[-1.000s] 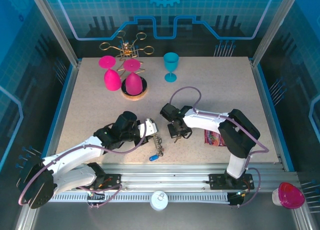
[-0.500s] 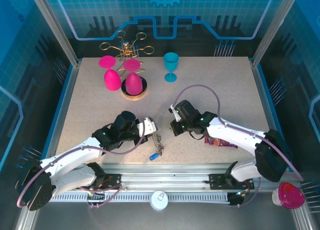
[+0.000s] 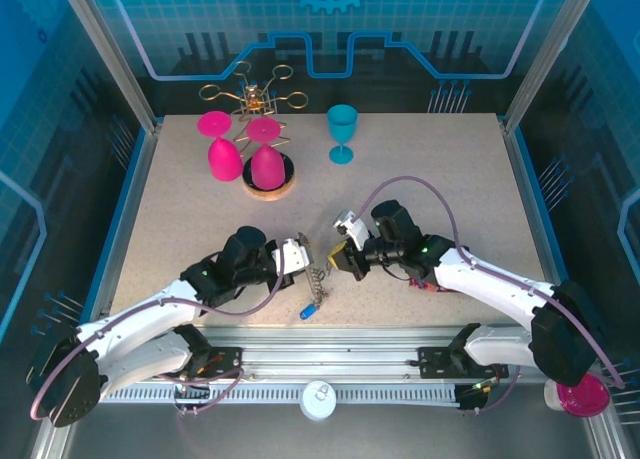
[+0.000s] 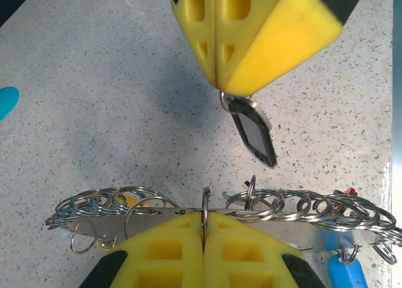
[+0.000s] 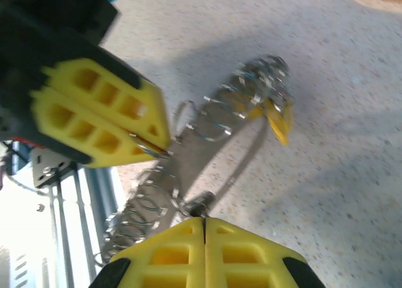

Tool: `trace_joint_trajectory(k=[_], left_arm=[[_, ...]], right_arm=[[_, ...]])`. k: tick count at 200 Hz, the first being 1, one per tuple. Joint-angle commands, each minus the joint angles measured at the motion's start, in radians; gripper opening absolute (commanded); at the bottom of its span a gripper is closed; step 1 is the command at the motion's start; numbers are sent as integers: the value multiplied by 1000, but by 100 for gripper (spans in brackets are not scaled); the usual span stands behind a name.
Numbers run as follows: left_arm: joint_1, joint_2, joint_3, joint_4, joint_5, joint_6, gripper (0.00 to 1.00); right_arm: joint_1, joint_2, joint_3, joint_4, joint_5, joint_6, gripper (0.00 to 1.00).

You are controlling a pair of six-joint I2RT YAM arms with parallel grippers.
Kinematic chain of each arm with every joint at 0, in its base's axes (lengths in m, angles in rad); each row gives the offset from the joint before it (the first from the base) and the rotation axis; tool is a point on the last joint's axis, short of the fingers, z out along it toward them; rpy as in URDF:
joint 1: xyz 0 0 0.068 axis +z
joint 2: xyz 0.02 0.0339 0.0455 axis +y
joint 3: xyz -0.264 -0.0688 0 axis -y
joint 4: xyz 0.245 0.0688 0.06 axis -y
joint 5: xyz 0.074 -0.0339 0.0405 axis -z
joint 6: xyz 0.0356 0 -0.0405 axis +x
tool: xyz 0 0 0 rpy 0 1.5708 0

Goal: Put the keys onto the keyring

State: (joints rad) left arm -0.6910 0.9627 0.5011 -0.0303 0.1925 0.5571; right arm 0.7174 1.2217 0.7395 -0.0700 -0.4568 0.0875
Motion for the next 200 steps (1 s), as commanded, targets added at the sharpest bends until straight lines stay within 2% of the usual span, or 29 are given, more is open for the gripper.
trace_joint_trajectory(k=[1, 49, 117, 174, 200], left_arm=[[2, -19, -1, 58, 48, 12, 0], [2, -10, -1, 73, 48, 3, 0], [-3, -10, -7, 93, 43, 13, 0], [-90, -13, -60, 192, -177, 163, 0], [-100, -16, -56, 178, -211, 162, 0]], right_arm=[[-13, -21, -3, 29, -108, -56, 0], [10, 20, 30, 19, -118, -51, 0], [39, 60, 29, 107, -100, -12, 0], [47, 50, -28, 182, -47, -42, 0], [38, 54, -50, 196, -20, -85, 0]])
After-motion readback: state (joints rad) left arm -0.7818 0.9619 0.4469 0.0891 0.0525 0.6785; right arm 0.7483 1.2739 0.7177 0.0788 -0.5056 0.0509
